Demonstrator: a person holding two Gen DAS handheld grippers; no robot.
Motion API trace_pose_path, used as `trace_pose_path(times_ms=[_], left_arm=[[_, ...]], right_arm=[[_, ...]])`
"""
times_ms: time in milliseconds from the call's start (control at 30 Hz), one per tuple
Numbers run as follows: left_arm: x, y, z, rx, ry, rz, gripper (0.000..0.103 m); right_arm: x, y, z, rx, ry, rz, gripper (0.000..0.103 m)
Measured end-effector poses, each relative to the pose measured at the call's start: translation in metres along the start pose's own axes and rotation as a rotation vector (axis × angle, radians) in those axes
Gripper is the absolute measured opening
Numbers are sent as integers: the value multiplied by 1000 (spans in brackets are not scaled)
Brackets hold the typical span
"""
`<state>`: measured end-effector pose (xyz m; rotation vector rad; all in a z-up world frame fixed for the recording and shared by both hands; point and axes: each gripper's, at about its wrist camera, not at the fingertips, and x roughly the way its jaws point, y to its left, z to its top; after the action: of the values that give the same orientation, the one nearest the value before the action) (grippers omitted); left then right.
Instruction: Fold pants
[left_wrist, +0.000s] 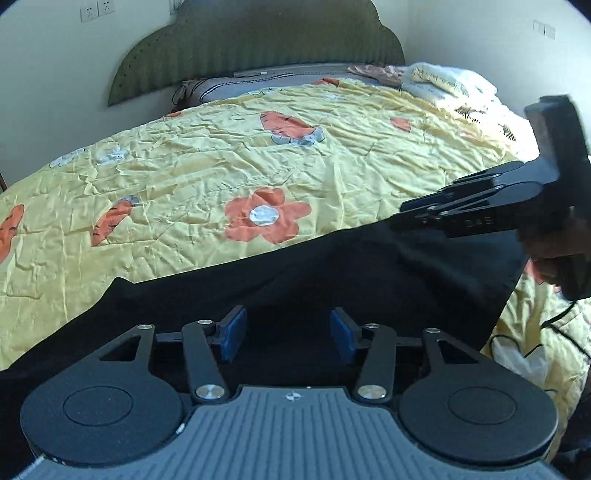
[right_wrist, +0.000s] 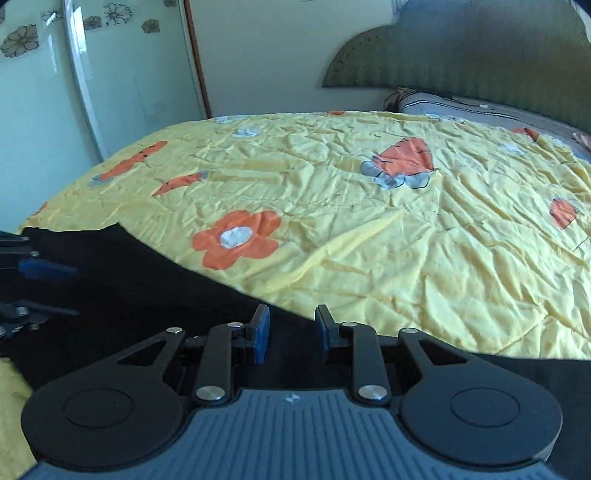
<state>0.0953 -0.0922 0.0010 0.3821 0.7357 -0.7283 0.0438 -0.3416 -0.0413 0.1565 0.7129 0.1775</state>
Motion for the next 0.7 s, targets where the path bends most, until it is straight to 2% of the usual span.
trace_pose_path(times_ms=[67, 133, 167, 267, 300, 333, 367, 400, 433, 467, 533, 600, 633, 700], left_arm=[[15, -1, -1, 1, 41, 29, 55], [33, -2, -1, -2, 73, 19, 55], [42, -2, -4, -12, 87, 20, 56], [31, -10, -8, -2, 42, 45, 55], [23, -12, -11, 5, 24, 46, 56], [14, -12, -15, 4, 2, 57, 56], [5, -11, -19, 7, -22, 68, 57], [-2, -9, -25, 8, -40, 85, 61], [-8, -5, -31, 5, -49, 107, 63], [-12, 1, -39, 0, -41, 132, 63], [-18, 14, -54, -16, -4, 198, 62], [-34, 31, -70, -47, -8, 262, 62], [-47, 43, -78, -82, -21, 284, 62], [-71, 68, -91, -183, -58, 334, 62]], right_arm=[[-2, 6, -11, -12, 41, 54, 26], [8, 10, -20, -54, 83, 16, 26], [11, 9, -23, -61, 57, -6, 26], [6, 11, -17, -3, 7, -102, 28], [1, 20, -16, -36, -11, -94, 29], [-3, 30, -17, -70, -15, -46, 31], [-4, 39, -19, -95, -11, 22, 37], [-3, 48, -22, -117, 4, 86, 48], [0, 55, -26, -142, 31, 120, 65], [7, 62, -33, -182, 69, 118, 70], [11, 72, -42, -248, 44, 39, 74], [8, 78, -34, -202, 30, -1, 74], [5, 84, -30, -199, -5, 7, 74], [4, 104, -19, -216, -34, 87, 74]])
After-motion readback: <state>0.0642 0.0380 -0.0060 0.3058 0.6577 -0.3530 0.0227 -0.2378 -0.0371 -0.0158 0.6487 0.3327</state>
